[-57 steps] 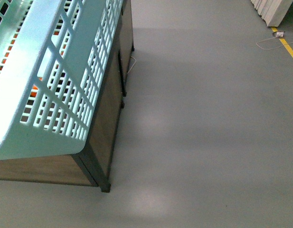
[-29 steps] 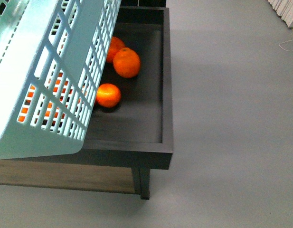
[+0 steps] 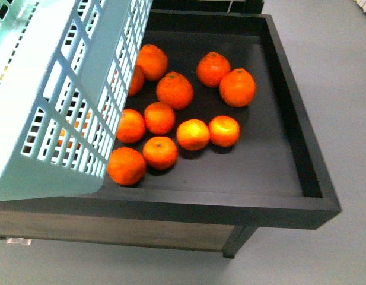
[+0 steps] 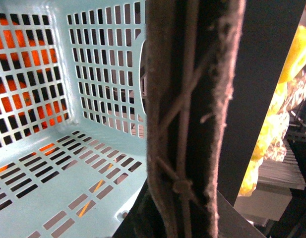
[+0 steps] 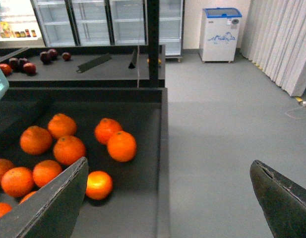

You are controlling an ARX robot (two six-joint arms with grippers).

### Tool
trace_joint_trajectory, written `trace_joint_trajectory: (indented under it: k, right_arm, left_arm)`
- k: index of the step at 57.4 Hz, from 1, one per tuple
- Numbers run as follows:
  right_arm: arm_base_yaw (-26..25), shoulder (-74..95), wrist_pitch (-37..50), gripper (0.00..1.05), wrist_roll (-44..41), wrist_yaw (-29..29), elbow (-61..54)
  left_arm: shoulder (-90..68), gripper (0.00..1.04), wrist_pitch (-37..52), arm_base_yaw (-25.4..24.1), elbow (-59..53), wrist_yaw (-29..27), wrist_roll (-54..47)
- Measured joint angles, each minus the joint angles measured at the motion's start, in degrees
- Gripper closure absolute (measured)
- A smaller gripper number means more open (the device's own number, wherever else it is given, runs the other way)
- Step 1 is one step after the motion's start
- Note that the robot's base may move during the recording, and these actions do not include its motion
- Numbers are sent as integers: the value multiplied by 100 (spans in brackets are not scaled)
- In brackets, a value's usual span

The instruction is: Pick lemon and mango into basket

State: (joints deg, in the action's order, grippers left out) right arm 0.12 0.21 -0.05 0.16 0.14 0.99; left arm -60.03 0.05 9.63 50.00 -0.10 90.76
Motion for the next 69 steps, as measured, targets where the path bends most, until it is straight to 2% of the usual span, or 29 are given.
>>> trace_joint_trajectory:
  k: [69]
  right_arm:
    - [0,0,0,9,-2,2,0]
  left_arm:
    - [2,99,2,2,2,9,-7]
